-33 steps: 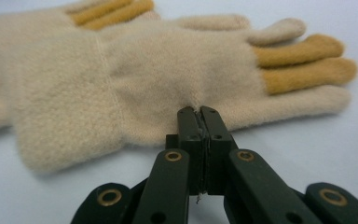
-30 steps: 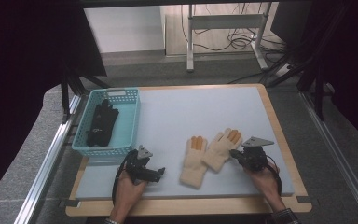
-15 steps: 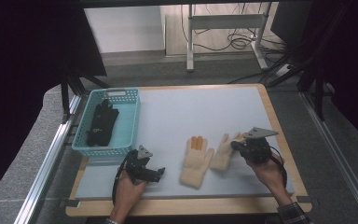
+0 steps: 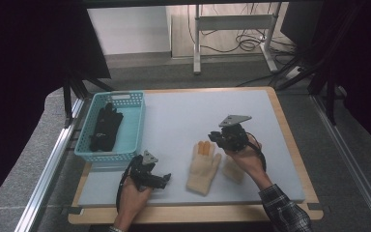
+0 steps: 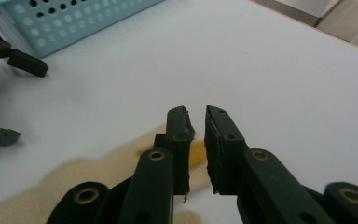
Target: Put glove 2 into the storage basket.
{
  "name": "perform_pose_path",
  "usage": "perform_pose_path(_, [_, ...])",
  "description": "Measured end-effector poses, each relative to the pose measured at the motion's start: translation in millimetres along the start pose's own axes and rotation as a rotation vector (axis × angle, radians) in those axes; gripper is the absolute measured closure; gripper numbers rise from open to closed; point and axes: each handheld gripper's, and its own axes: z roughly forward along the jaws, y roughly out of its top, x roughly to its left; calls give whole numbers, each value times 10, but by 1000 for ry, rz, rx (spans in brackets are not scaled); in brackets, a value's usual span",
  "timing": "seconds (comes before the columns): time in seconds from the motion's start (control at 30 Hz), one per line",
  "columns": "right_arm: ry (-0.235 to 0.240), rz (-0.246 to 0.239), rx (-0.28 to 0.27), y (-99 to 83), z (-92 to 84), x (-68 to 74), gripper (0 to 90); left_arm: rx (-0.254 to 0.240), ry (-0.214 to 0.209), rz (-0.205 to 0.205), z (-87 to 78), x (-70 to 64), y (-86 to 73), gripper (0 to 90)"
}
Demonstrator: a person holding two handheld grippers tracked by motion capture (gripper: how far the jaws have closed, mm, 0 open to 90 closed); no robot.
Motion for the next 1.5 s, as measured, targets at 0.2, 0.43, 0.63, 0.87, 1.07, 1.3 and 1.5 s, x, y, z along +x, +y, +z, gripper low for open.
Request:
perform_pose_path(0.2, [-64, 93, 30, -480, -347, -262, 647, 4, 0, 1, -1, 1, 0, 4])
perform_pose_path(0.43, [-138, 195, 62, -1082, -668, -389, 543, 0, 0, -3, 2, -1, 0, 4])
perform_pose_path(0.63, [-116, 190, 56, -1225, -617, -390, 493, 0, 1, -3, 2, -2, 0, 4])
perform_pose_path(0.87, [-72, 192, 77, -1281, -409, -398, 808, -1, 1, -3, 1, -2, 0, 4])
perform_pose_path(1.07, [-100, 162, 96, -1215, -462, -325, 865, 0, 1, -3, 2, -2, 0, 4])
perform_pose_path(1.3, [-136, 94, 106, -869, -785, -245, 860, 0, 0, -3, 2, -2, 0, 4])
perform_pose_path(1.5, [-124, 55, 142, -646, -536, -192, 853, 0, 1, -3, 1, -2, 0, 4])
